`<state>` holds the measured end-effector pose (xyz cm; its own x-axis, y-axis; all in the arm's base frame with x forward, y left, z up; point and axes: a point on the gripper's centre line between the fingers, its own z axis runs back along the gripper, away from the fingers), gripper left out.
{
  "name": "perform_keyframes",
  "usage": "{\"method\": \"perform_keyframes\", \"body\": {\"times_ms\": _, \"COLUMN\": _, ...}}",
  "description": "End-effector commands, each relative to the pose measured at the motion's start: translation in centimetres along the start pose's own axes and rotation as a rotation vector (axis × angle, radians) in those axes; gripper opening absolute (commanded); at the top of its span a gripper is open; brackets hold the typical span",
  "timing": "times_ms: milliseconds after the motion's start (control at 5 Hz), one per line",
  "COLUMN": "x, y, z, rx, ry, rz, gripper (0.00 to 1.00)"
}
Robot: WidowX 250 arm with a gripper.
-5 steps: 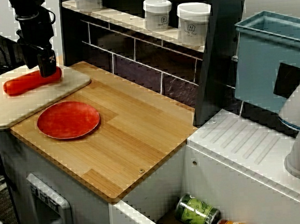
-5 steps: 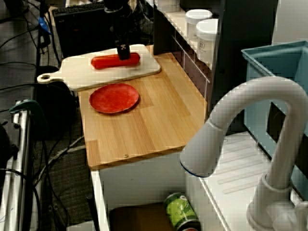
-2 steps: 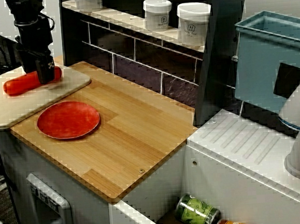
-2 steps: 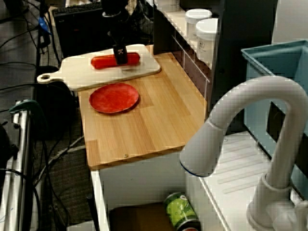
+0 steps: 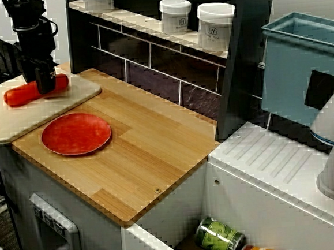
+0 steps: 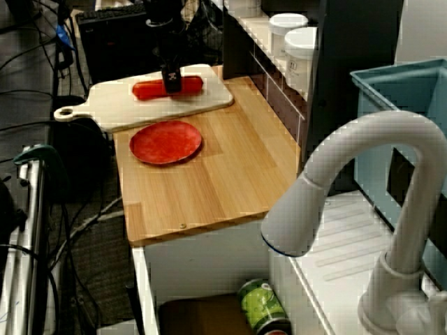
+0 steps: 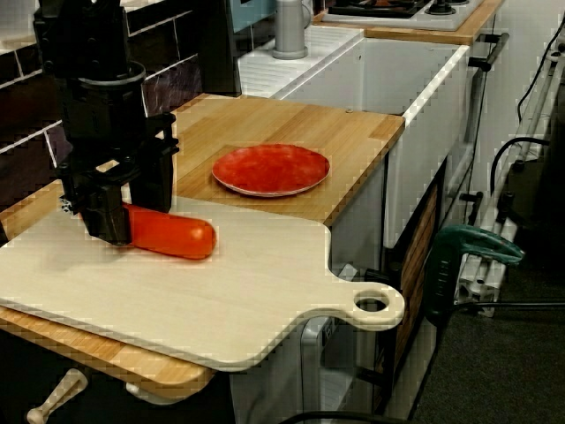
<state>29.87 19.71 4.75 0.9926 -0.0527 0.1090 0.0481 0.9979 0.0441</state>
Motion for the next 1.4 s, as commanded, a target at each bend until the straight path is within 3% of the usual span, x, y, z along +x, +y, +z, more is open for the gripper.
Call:
{"method": "perform_keyframes", "body": {"times_ms": 0, "x": -0.5, "y": 0.2, "z": 2.1, "rx": 0.014, "ry": -0.031, "rz": 0.005, "gripper": 0.00}}
{"method": "perform_keyframes", "body": {"times_ms": 200, "x": -0.2, "y": 0.0, "z": 3.0, "rx": -0.011, "ry": -0.042, "rz": -0.047, "gripper": 0.00}}
{"method": "perform_keyframes", "body": {"times_ms": 600, "x": -0.2, "y": -2.9, "z": 5.4, "rx": -0.052, "ry": -0.108, "rz": -0.210, "gripper": 0.00}}
{"method": "perform_keyframes", "body": {"times_ms": 800, "x": -0.2, "y": -4.5, "z": 5.8, "rx": -0.076, "ry": -0.122, "rz": -0.278, "gripper": 0.00}}
{"method": "perform_keyframes", "body": {"times_ms": 1200, "x": 0.0, "y": -8.0, "z": 6.0, "rx": -0.073, "ry": -0.135, "rz": -0.384, "gripper": 0.00}}
